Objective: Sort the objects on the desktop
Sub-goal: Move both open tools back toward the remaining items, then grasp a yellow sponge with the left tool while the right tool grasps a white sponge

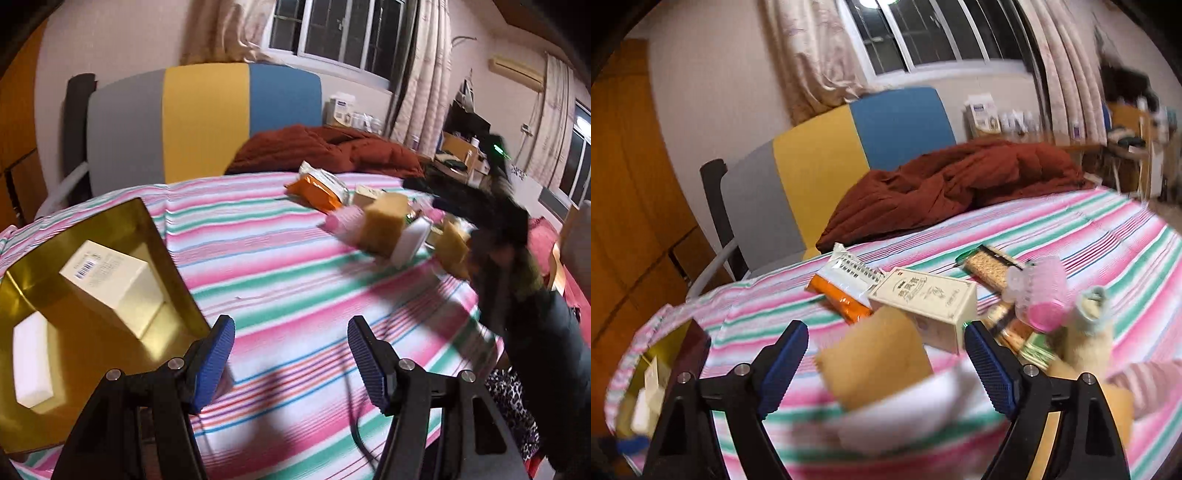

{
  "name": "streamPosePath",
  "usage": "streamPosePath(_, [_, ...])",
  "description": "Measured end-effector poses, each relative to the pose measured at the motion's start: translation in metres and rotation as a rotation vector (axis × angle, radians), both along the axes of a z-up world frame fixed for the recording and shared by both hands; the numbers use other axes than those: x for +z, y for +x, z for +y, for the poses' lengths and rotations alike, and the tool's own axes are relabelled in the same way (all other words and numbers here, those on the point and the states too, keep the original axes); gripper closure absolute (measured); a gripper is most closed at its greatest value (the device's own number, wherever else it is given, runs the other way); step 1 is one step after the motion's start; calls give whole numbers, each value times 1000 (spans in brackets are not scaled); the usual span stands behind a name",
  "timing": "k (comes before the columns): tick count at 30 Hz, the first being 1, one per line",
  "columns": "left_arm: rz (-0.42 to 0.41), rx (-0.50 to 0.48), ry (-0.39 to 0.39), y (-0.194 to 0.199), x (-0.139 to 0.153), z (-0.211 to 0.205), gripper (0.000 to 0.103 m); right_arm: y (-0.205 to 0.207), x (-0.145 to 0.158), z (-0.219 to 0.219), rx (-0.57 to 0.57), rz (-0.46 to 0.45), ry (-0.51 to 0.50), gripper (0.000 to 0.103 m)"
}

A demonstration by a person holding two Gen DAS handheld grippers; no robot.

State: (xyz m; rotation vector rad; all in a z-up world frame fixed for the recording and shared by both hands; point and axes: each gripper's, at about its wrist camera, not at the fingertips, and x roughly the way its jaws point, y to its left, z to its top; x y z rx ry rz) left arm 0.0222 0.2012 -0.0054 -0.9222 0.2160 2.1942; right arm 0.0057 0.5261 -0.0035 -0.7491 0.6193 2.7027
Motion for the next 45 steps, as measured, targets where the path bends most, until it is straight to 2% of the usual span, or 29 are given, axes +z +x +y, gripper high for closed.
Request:
streamPosePath(2, [-8,2,-2,-1,-2,0,38,-12,-7,4,19,-14,-32,15])
streamPosePath(5, [-20,7,3,-3,-3,-1,38,-22,-20,-4,120,-34,-83,15])
streamPosePath(8, [-27,15,16,-6,-2,-5,38,-13,-19,-28,208,-4,-35,13])
streamPosePath(11, [-31,23,35,-7,0,-8,38,12,-7,-58,420,89,-70,13])
streamPosePath(13, [-37,22,48,-9,0,-8,38,23,-3,-79,554,83,-122,13])
streamPosePath(15, [-38,20,63,-7,3,-9,38,40,-1,-105,656,77,-110,13])
streamPosePath(17, [-33,14,66,-6,4,-10,38,55,-2,-120,698,84,-100,12])
streamPosePath(20, [-26,2,58,-4,5,-8,38,75,-5,-126,678,90,-85,11])
streamPosePath(28, [-27,-56,50,-11,12,25,38,99,-30,-77,406,58,-86,11])
streamPosePath(31, [-23,-88,42,-18,15,47,38,104,-45,-64,344,39,-105,11])
streamPosePath(38, [4,-145,-1,-33,16,101,38,103,-59,-54,313,29,-100,9])
streamPosePath(45, [8,-172,-55,-50,3,130,38,101,-70,-46,323,38,-148,7])
